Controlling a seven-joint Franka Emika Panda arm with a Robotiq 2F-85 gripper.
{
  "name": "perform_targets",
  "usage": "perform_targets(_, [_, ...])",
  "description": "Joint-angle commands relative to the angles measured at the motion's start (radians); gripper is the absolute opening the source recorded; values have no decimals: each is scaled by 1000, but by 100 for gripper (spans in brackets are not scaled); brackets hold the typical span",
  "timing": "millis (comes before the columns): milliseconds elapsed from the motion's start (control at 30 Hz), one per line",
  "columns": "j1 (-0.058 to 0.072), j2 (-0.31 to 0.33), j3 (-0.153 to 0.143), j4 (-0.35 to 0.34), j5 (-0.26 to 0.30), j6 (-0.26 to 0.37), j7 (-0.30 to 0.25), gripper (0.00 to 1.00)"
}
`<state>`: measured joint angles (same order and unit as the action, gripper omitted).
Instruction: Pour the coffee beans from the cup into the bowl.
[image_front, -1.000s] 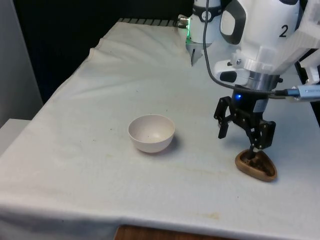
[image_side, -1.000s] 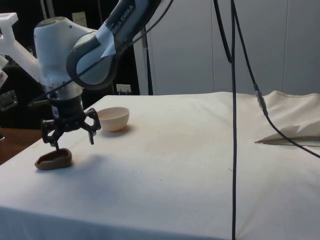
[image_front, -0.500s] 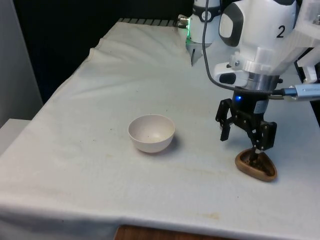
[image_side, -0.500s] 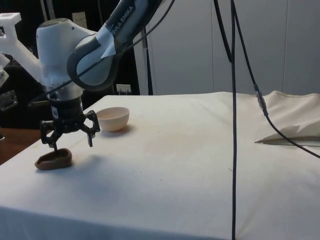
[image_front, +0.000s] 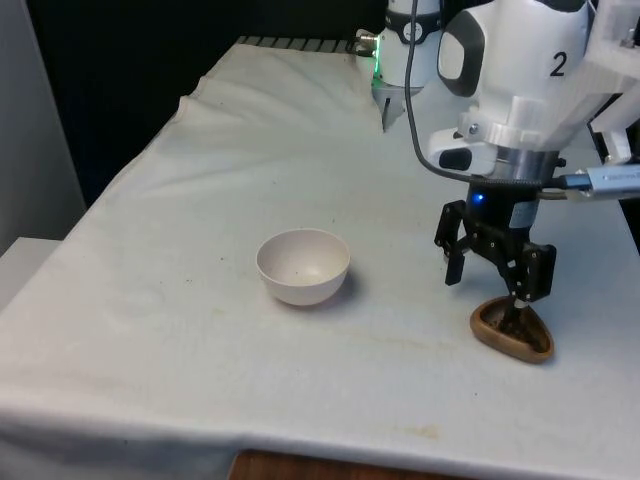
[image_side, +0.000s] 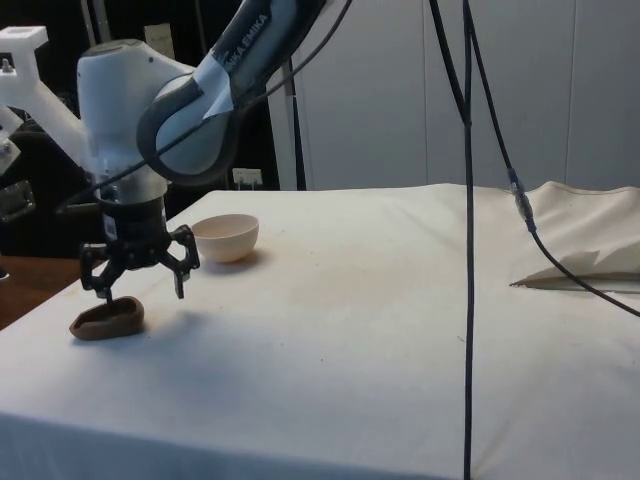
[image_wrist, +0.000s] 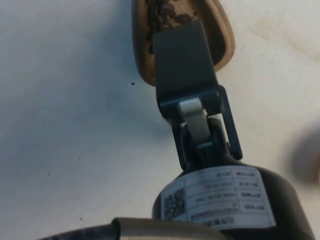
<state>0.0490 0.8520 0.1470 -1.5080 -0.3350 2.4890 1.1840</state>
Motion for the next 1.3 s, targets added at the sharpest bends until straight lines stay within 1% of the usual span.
perform_targets(0, [-14,-11,13,-23,11,29,-8,100])
perform_targets(33, [-1,-2,0,-6,1,8,0,100])
perform_targets(67, [-14,-14,12,-30,11,34,-8,100])
perform_targets(233, [-15,-30,7,-60,10,50,-5,100])
perform_targets(267, [-14,-30,7,-60,9,48,-5,100])
perform_targets(300, [-8,-29,0,-55,4,34,0,100])
perform_targets(333, [-14,-29,6,-59,9,46,-4,100])
perform_targets(433, [-16,-27,5,-58,10,47,-6,100])
perform_targets(567, [-22,-26,5,-58,11,46,-8,100])
perform_targets(600, [-13,-27,-3,-55,4,34,0,100])
perform_targets(633, [-25,-26,5,-58,11,47,-9,100])
perform_targets(700, [-32,-24,5,-59,12,49,-13,100])
perform_targets(800, [-33,-24,6,-58,13,51,-12,100])
perform_targets(867, [-36,-24,8,-58,15,57,-13,100])
perform_targets(900, [-24,-25,-5,-55,5,40,-3,100])
perform_targets(933, [-37,-23,9,-59,17,61,-14,100])
perform_targets(1167, [-39,-21,12,-62,38,89,-18,100])
perform_targets(1200, [-26,-23,-4,-58,29,73,-5,100])
perform_targets(1233, [-39,-21,12,-63,41,93,-18,100])
perform_targets(1267, [-38,-19,12,-63,44,95,-18,100])
